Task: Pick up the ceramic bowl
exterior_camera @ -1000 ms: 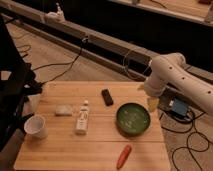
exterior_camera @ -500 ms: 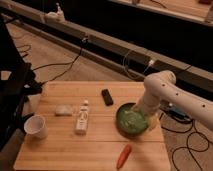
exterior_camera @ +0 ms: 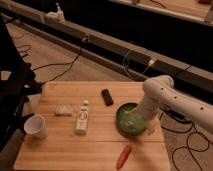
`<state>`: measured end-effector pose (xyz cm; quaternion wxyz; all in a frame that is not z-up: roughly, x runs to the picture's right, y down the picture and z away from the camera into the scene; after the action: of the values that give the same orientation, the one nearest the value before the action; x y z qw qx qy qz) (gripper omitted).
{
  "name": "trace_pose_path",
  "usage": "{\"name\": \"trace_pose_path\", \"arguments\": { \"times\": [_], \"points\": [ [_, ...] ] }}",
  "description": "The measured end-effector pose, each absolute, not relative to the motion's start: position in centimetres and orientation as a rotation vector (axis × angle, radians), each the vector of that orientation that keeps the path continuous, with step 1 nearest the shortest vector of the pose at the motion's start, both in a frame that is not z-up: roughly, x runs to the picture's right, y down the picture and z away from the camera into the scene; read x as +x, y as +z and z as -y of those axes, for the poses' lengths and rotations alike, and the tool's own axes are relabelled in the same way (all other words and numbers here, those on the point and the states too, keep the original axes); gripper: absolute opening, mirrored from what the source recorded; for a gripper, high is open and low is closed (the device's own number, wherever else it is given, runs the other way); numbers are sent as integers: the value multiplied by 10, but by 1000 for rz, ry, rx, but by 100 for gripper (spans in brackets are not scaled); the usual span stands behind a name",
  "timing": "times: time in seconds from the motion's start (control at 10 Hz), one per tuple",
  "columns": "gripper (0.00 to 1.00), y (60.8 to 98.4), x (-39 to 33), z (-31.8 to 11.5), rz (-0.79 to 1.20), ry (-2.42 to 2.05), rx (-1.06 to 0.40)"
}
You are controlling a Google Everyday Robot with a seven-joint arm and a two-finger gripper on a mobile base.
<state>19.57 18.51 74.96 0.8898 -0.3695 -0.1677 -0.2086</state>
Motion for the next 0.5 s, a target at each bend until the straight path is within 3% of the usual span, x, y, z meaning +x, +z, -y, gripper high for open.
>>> {"name": "trace_pose_path", "arguments": {
  "times": [0.5],
  "points": [
    [80, 787, 215, -208, 359, -304, -819]
  ]
}}
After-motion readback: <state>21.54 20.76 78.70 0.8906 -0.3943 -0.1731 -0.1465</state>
